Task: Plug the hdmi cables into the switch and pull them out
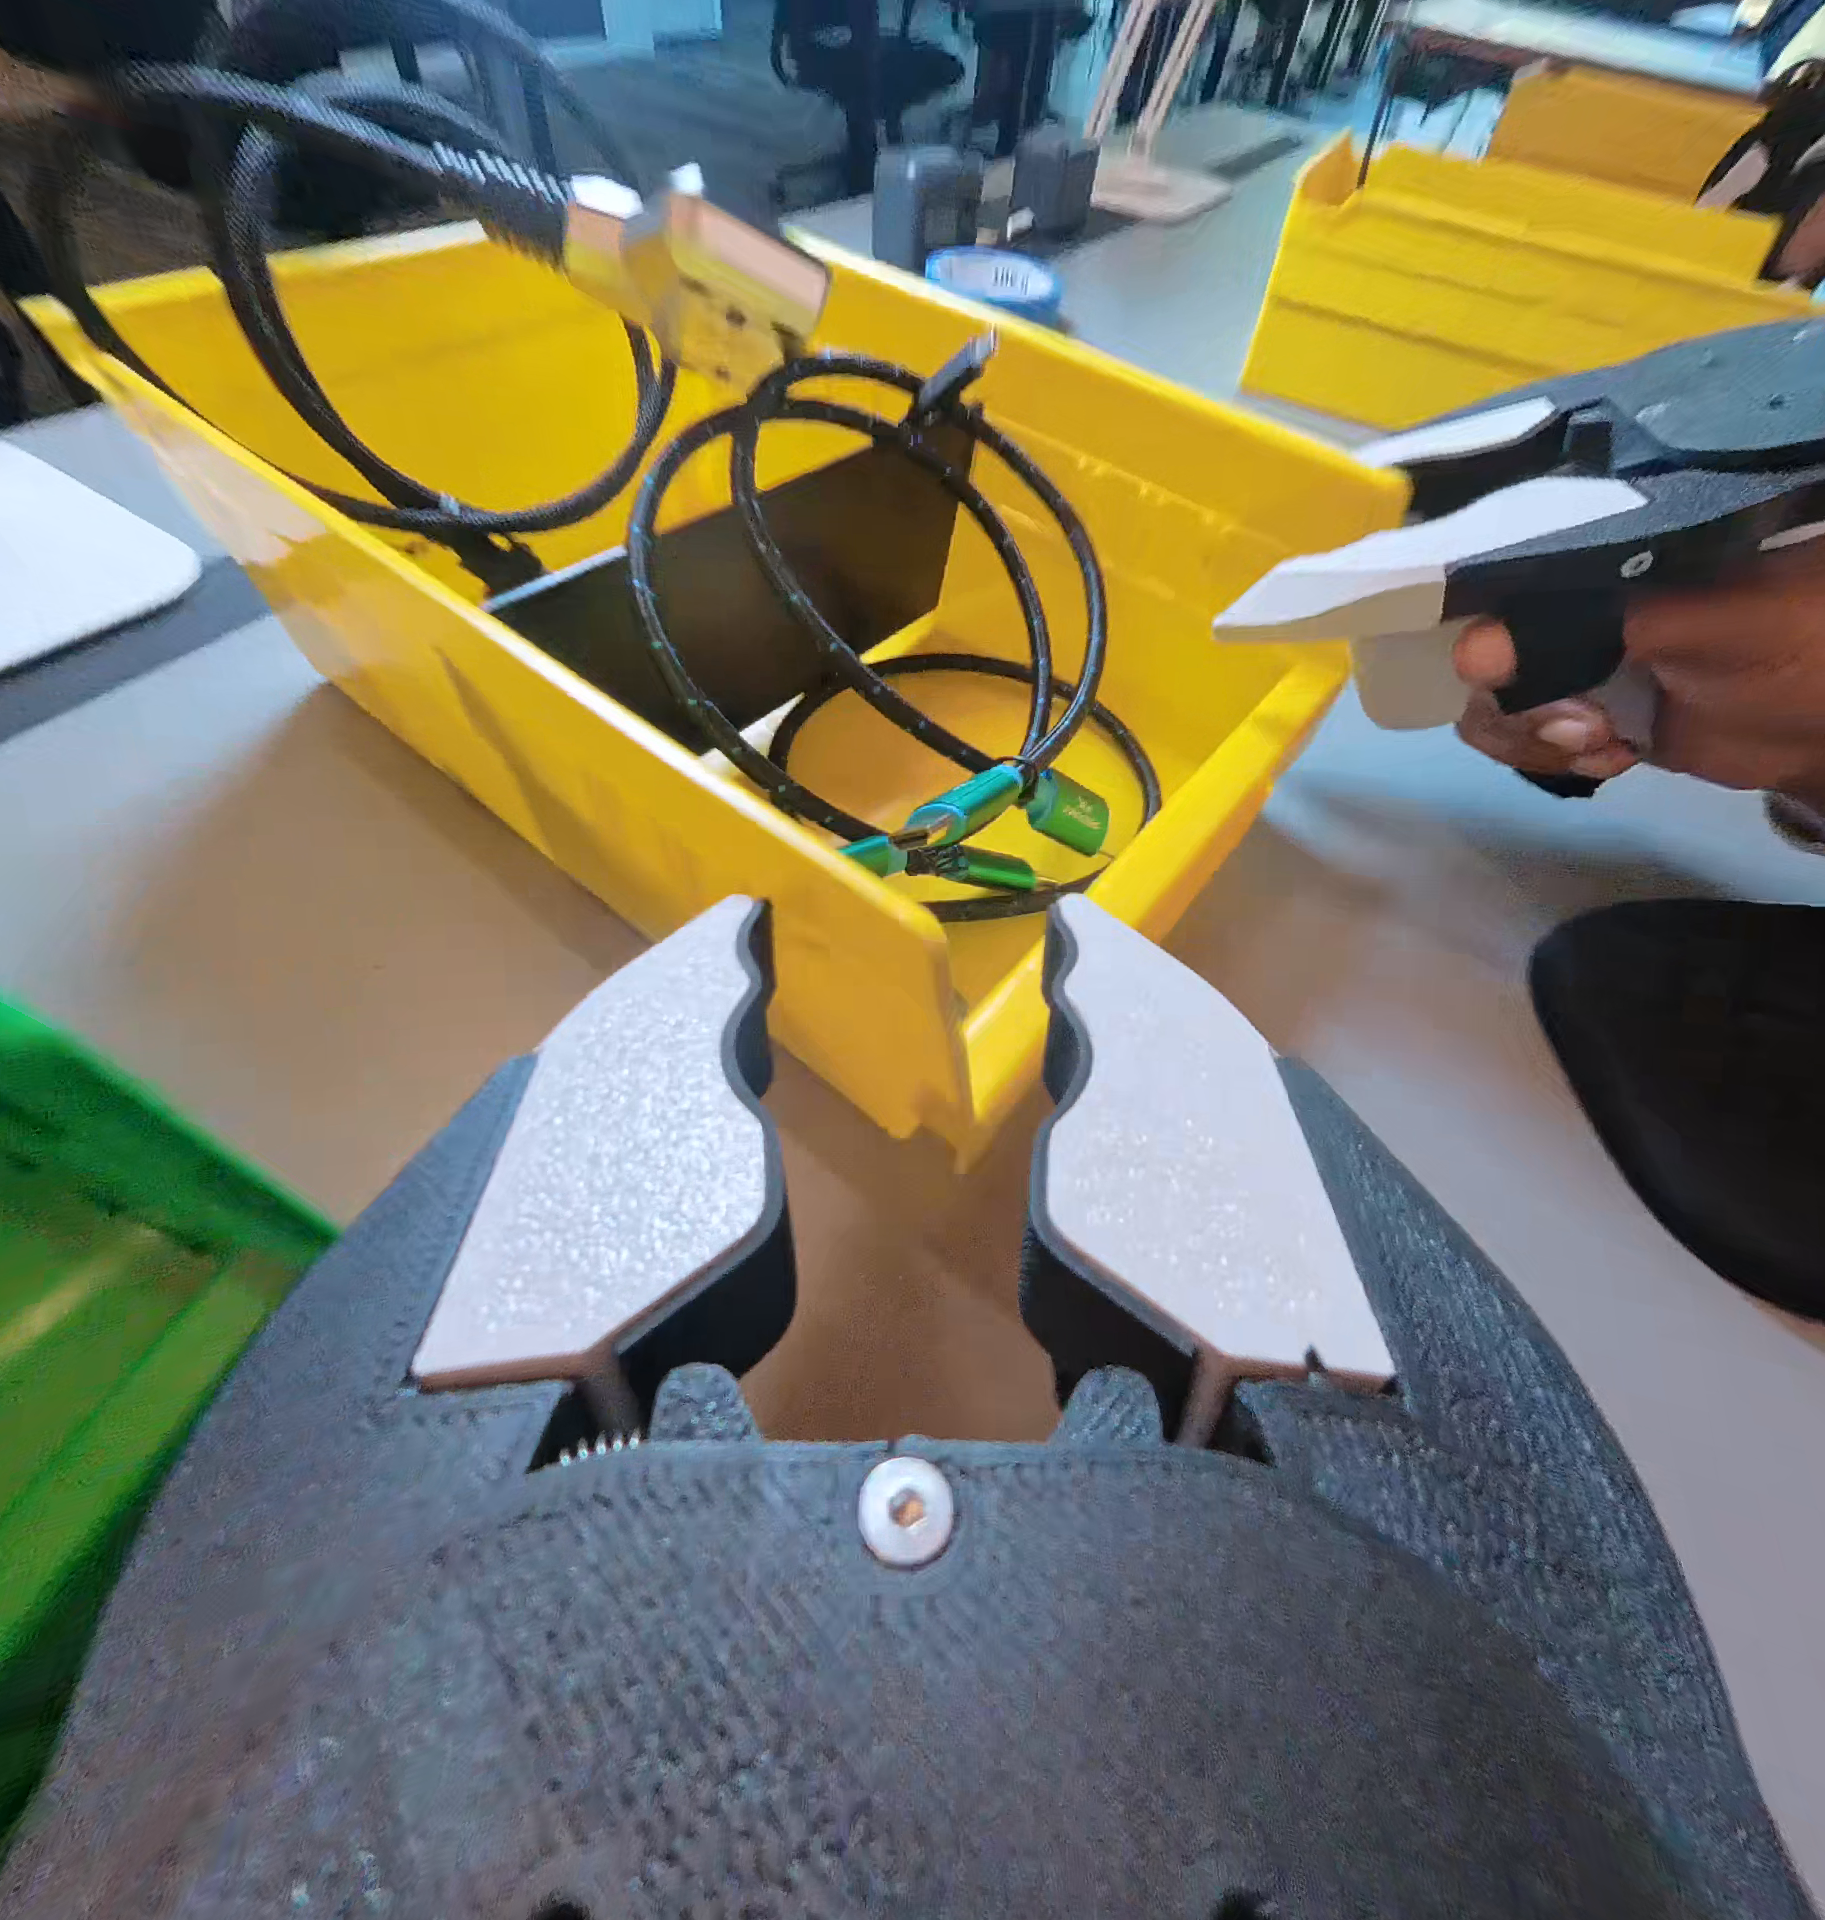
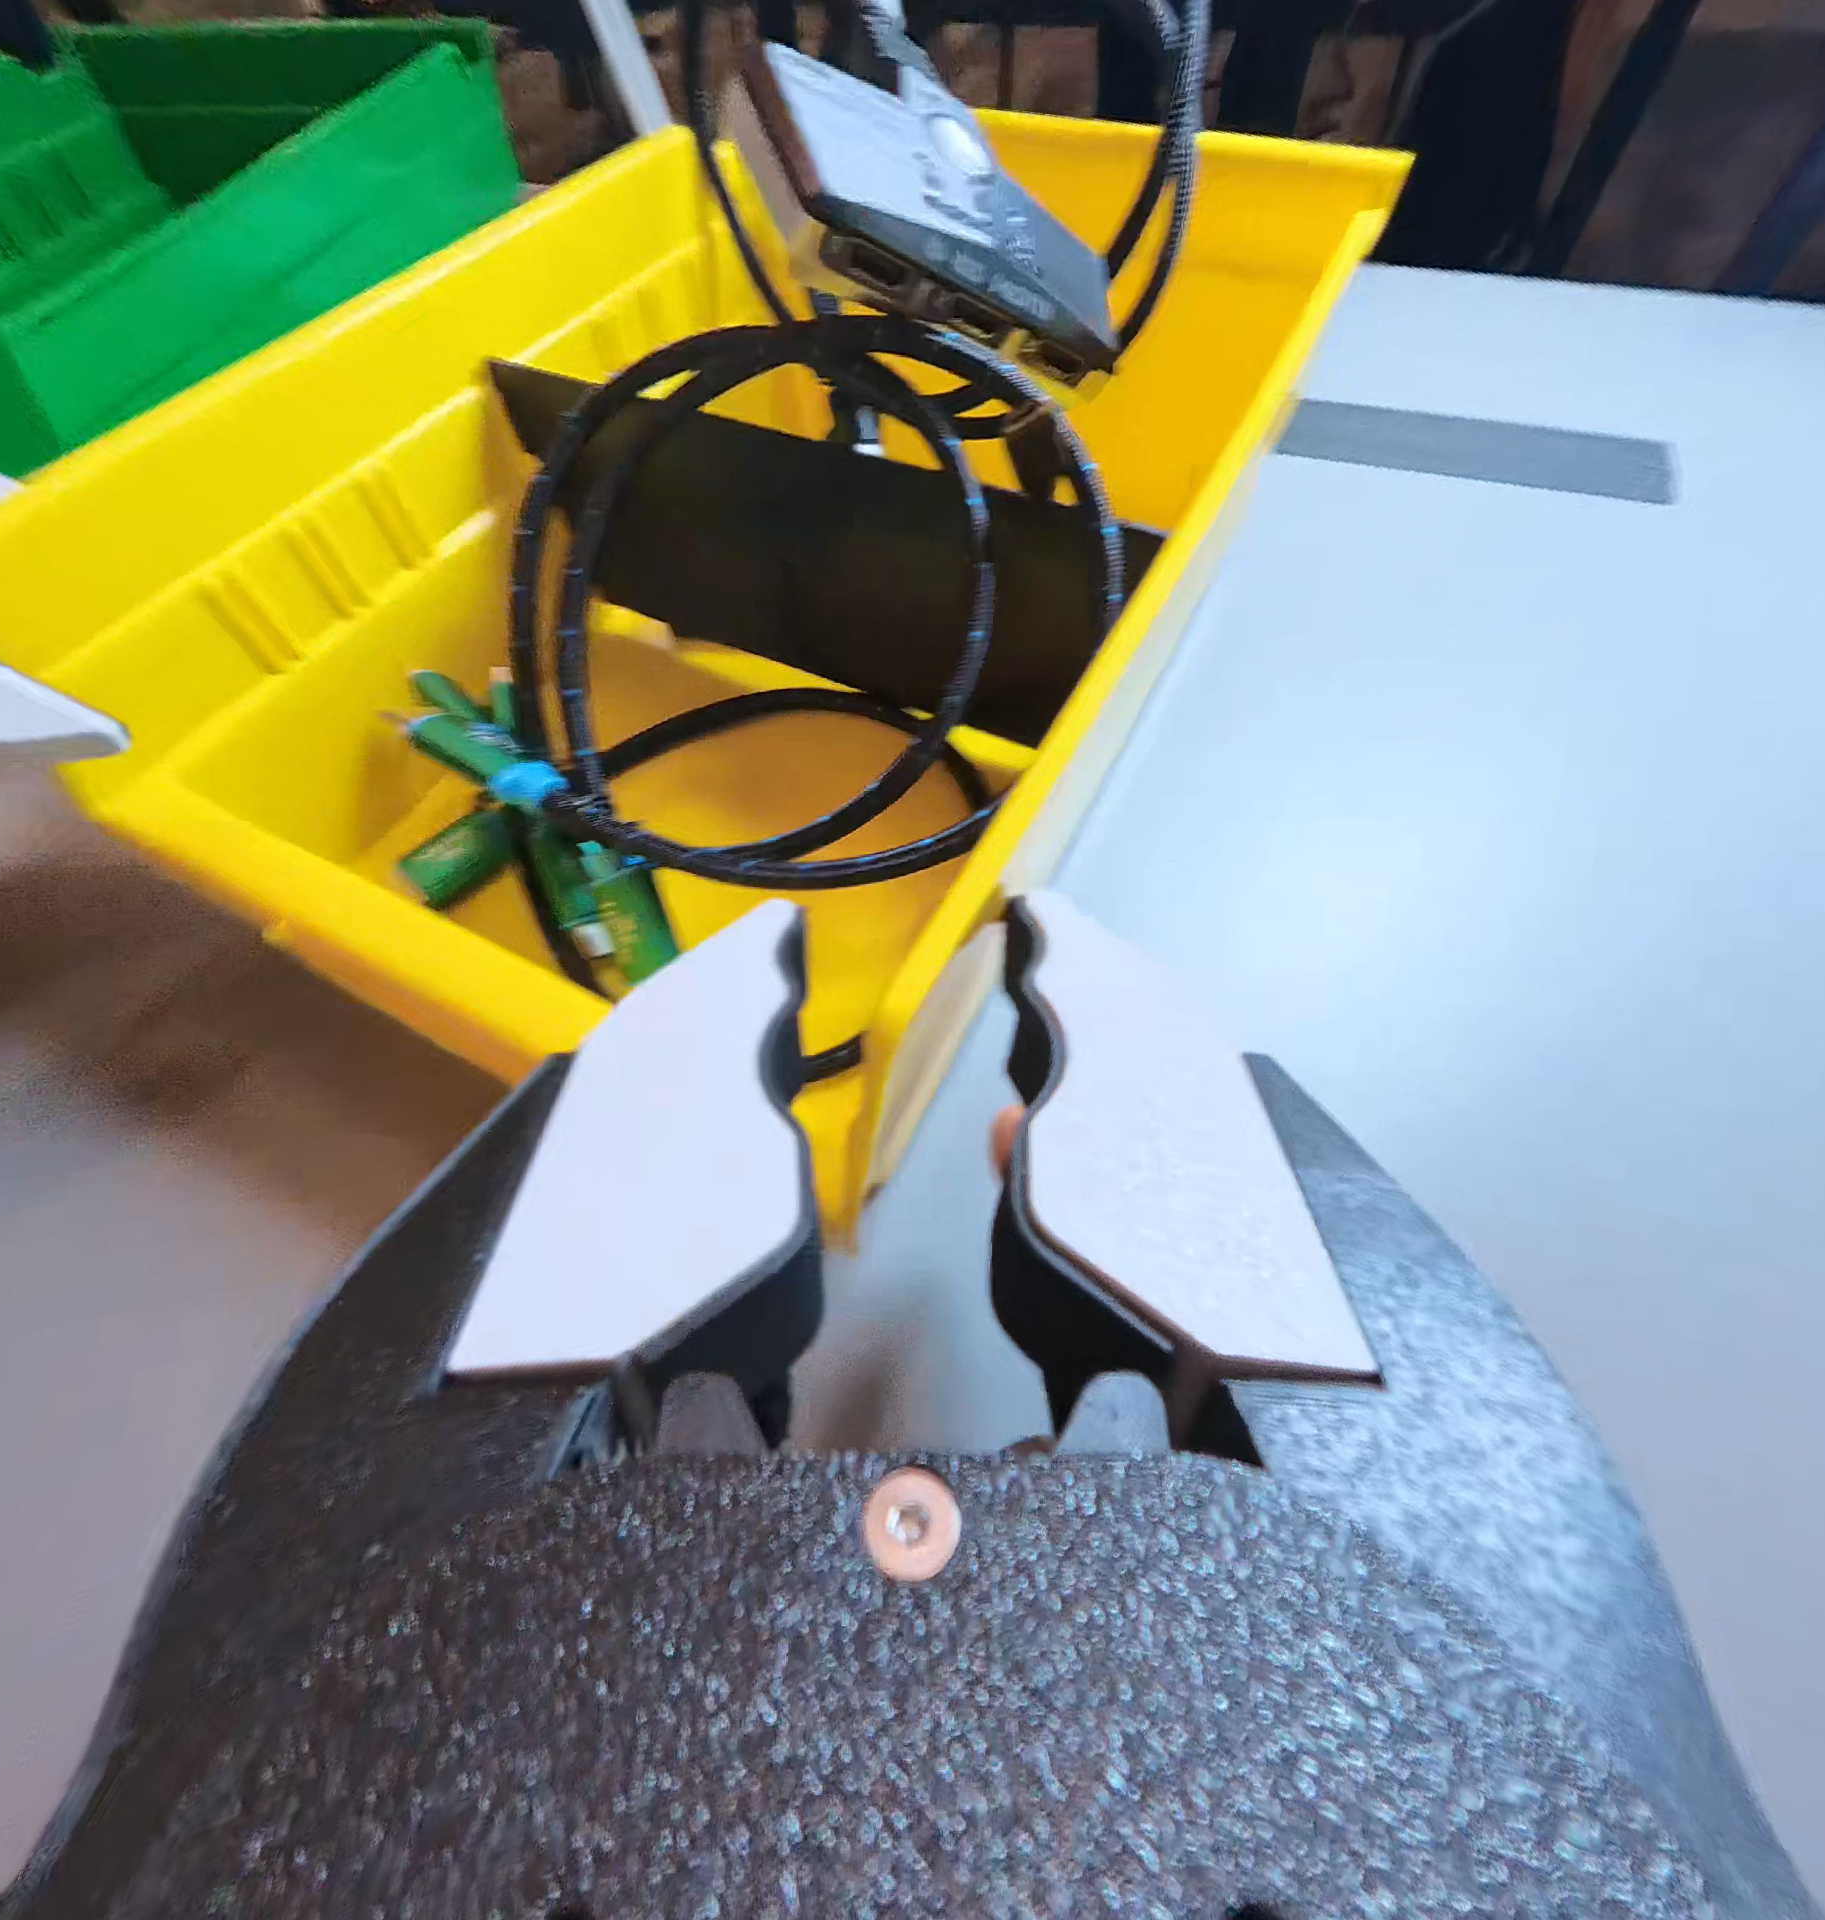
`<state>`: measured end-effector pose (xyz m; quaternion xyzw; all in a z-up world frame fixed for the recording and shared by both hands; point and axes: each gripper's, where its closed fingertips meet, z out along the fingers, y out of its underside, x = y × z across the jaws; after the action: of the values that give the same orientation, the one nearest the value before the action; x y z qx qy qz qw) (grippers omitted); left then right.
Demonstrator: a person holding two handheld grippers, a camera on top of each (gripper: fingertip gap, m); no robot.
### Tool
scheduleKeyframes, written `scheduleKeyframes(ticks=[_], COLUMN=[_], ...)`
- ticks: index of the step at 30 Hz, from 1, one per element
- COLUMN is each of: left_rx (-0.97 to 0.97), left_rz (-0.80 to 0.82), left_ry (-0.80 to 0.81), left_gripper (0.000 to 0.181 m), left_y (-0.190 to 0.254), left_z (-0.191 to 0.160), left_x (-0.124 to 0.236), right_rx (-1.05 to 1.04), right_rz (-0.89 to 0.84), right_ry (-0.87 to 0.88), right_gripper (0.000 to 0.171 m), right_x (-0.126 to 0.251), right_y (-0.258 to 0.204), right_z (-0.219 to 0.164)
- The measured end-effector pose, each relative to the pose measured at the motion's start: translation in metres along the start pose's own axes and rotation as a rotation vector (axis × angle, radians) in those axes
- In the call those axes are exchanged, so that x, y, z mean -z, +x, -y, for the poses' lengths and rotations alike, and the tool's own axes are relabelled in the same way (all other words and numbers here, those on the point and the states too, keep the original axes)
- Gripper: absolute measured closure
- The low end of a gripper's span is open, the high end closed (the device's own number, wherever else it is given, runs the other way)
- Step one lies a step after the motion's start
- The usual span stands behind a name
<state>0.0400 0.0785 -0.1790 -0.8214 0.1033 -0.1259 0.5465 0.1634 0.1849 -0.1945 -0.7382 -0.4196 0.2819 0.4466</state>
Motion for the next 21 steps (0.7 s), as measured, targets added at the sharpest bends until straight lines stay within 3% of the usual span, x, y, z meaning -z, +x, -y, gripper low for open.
scheduleKeyframes(ticks=[2,8,11,16,21], left_rx=[-0.079,-0.259,-0.291,-0.357,-0.397], left_rz=[0.083,0.108,0.113,0.197,0.360], left_ry=[-0.021,-0.068,-0.012,0.145,0.240], left_gripper=[0.141,0.147,0.148,0.148,0.149], left_y=[-0.015,-0.016,-0.012,-0.026,-0.065], left_z=[-0.001,-0.004,0.015,0.090,0.158], left_x=[-0.014,-0.006,0.014,0.082,0.181], right_rx=[0.110,0.243,0.261,0.336,0.387], right_rz=[-0.104,-0.178,-0.173,-0.100,0.043], right_ry=[0.016,0.123,0.215,0.404,0.536], right_gripper=[0.154,0.158,0.159,0.158,0.157], right_x=[-0.001,0.021,0.042,0.072,0.064], right_y=[0.012,-0.002,-0.018,-0.064,-0.135], right_z=[0.006,0.028,0.059,0.155,0.259])
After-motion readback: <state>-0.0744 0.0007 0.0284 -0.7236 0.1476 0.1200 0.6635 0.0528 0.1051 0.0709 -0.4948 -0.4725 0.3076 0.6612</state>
